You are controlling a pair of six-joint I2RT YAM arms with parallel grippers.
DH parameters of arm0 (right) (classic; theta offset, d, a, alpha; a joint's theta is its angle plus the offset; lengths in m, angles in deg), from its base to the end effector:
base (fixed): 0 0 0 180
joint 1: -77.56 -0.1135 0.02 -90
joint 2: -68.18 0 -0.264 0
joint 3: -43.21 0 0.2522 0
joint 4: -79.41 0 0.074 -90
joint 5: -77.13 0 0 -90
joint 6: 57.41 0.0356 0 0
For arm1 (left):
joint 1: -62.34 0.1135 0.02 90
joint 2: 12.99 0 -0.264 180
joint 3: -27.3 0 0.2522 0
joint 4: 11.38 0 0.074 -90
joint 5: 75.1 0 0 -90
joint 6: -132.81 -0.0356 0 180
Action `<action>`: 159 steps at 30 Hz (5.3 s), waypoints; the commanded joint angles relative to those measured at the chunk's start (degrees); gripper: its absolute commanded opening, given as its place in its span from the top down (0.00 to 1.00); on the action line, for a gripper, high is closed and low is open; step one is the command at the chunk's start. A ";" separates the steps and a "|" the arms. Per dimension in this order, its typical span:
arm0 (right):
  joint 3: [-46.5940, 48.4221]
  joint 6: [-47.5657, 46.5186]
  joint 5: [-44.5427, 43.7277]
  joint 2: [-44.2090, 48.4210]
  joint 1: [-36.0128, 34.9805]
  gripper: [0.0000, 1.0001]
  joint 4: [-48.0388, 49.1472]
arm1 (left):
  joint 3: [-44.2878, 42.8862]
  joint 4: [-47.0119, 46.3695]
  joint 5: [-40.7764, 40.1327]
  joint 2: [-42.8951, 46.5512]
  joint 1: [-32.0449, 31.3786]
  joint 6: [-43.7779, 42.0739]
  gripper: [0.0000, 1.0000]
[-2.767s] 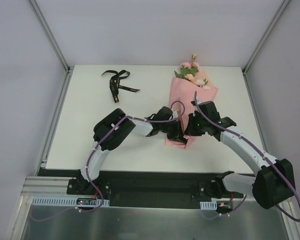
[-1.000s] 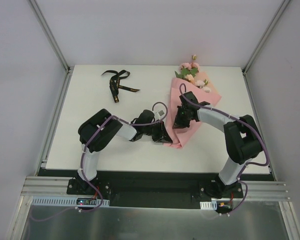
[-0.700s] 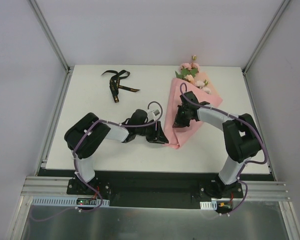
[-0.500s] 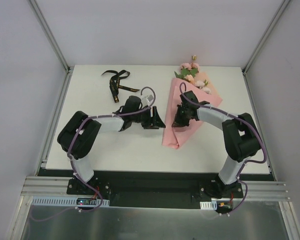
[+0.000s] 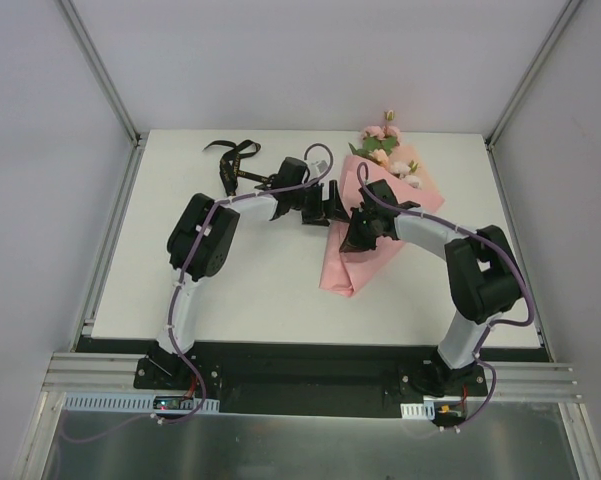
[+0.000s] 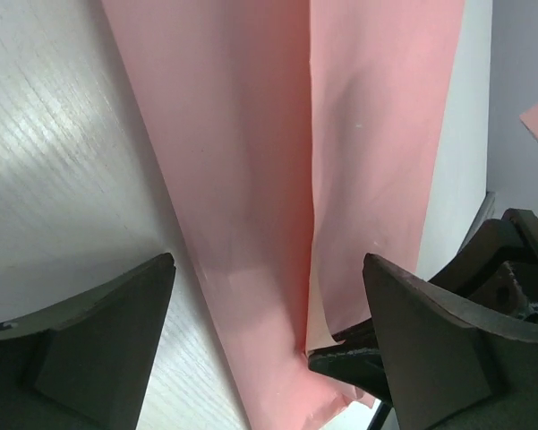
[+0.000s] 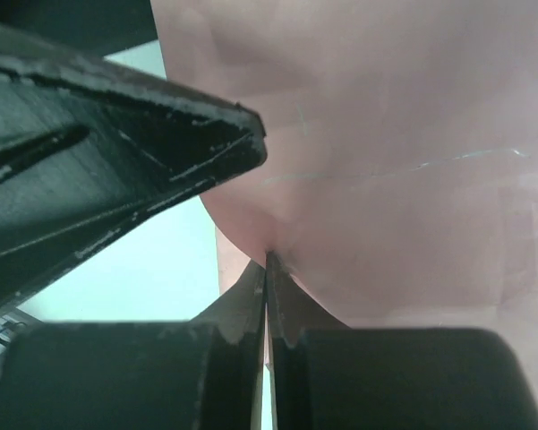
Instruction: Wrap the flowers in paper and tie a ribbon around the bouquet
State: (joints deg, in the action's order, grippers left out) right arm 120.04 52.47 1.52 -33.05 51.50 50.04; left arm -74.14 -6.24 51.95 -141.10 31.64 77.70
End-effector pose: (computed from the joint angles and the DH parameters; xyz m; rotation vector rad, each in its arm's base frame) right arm 0.3242 0.1684 0.1808 -0.2458 2.5745 0.6302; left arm 0.4150 -0.2713 0.1540 0.3401 2.2849 -1.3241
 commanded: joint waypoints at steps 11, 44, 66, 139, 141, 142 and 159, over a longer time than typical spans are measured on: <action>0.39 -5.81 3.09 1.47 0.58 0.77 -0.55 | -1.63 -1.91 5.22 -5.40 1.08 3.33 0.69; -22.11 -10.82 10.04 11.50 4.79 0.93 6.65 | 24.13 -30.71 -3.40 3.65 -3.23 25.61 0.69; -21.50 -11.44 13.91 12.10 6.38 0.96 6.39 | 20.00 -13.09 -1.55 6.05 -9.29 14.41 1.00; -15.26 -10.38 2.48 9.04 25.89 1.00 -3.19 | 20.00 6.33 -7.70 5.24 -9.91 11.78 1.00; -13.68 -10.82 4.06 7.03 25.89 1.00 -3.19 | 20.09 6.78 -7.79 5.24 -9.91 11.25 1.00; -13.06 -10.83 4.15 6.58 27.19 1.00 -3.37 | 20.35 6.86 -7.79 5.16 -9.82 11.16 1.00; 1.26 -7.23 2.66 -5.99 32.56 0.98 -6.79 | 21.15 9.68 -10.08 4.80 -9.82 7.91 1.00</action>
State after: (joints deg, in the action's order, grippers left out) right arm 117.36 43.99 7.75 -35.24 81.35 42.93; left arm -54.51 -8.60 47.17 -133.39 22.15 90.42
